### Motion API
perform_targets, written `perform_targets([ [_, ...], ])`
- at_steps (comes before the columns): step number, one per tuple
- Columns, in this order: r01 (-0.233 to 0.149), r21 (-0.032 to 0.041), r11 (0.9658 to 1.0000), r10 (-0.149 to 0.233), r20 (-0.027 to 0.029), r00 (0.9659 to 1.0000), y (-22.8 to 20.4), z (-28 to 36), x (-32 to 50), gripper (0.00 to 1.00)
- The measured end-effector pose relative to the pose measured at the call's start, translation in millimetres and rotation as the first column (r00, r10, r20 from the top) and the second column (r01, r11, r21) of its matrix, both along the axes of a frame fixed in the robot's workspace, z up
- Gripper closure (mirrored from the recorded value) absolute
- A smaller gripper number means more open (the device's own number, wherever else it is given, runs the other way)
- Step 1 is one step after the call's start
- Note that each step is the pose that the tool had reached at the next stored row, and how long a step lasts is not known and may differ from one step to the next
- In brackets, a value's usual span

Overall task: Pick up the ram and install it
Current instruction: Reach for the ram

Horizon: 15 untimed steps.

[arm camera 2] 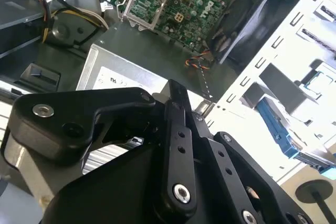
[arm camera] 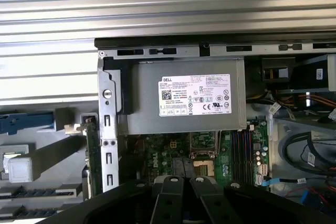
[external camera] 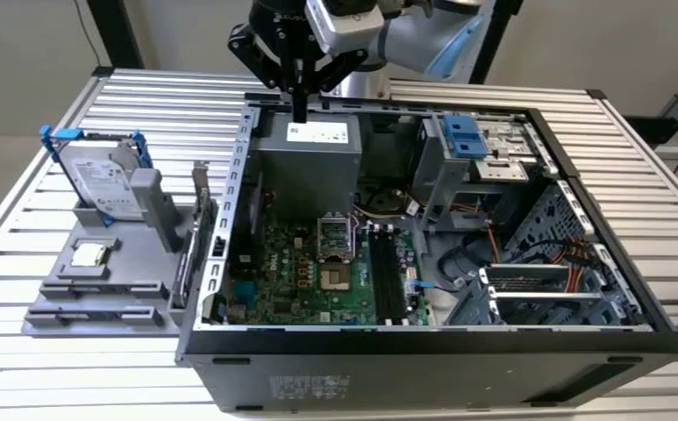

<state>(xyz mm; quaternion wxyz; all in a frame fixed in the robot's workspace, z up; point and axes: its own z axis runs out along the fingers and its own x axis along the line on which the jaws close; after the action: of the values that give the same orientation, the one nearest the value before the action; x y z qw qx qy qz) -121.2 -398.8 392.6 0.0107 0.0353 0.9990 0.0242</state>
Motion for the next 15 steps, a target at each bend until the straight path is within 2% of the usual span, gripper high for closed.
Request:
perform_targets([
  [15,0.0,0.0004,1.0,0.0,-0.0001,1.0,0.0,0.0,-12.6,1.0],
])
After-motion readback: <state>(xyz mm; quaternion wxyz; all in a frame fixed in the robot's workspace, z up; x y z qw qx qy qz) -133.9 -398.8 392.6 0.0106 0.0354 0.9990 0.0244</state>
